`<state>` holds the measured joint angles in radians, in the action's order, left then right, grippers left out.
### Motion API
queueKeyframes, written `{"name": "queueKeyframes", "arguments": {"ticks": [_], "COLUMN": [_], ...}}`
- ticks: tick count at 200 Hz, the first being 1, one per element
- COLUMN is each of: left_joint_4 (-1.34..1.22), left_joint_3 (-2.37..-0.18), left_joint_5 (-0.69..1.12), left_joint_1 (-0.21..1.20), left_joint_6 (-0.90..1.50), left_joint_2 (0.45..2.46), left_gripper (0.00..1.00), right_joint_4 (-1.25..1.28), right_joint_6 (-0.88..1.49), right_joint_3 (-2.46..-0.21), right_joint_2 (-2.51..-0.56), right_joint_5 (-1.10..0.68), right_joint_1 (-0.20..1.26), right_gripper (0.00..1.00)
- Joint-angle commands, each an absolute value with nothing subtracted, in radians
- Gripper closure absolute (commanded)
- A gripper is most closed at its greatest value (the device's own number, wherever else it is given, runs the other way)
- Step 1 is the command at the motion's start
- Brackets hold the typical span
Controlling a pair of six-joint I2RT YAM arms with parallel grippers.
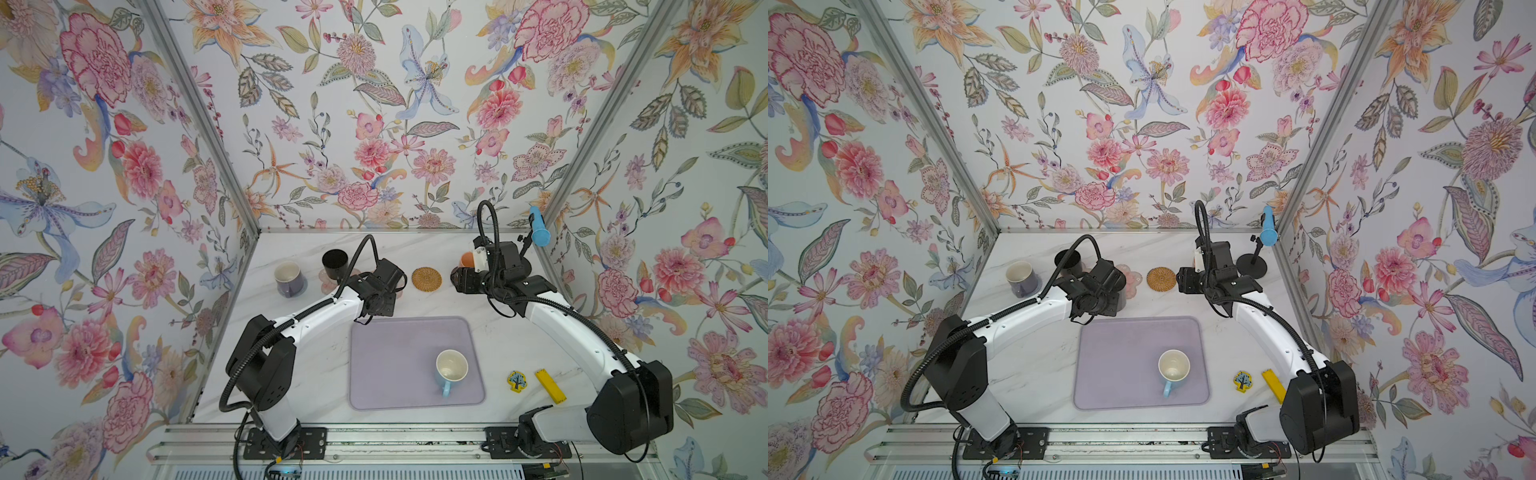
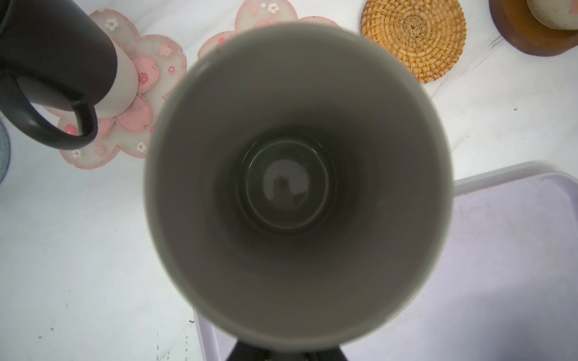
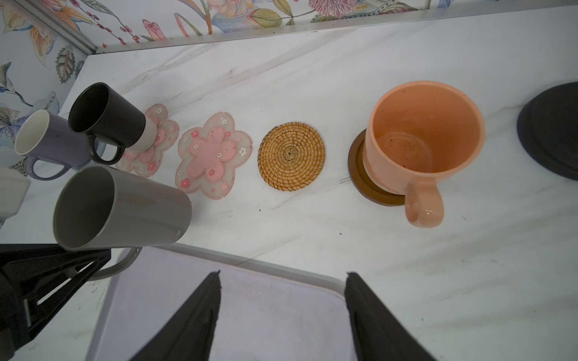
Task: Place cups on coasters
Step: Place the cup on the coaster.
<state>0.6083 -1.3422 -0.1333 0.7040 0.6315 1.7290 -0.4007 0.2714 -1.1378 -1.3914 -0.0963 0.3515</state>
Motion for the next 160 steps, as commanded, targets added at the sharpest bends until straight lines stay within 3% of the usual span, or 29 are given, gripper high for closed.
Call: {"name": "queueKeyframes", "arguments": {"ticks": [1, 160], "left_joint_4": [0.504, 0.419], "left_joint_3": [-1.425, -1.551], "left_joint_5": [-0.138, -0.197], "left_joint_1": [0.684, 0.619], "left_joint_6": [0.603, 0.583], "left_joint_2": [1.748, 1.911], "left_gripper": [1.00, 1.00], "right_joint_4": [-0.401, -0.402], "right_joint_6": [0.255, 0.243], "right_joint_3": [-1.169, -1.178], "right_joint_2": [-1.406, -1.445], "right_joint_5": [-0.082, -0.095], "right_joint_1": [0.342, 0.319], "right_gripper": [0.35, 0.35]}}
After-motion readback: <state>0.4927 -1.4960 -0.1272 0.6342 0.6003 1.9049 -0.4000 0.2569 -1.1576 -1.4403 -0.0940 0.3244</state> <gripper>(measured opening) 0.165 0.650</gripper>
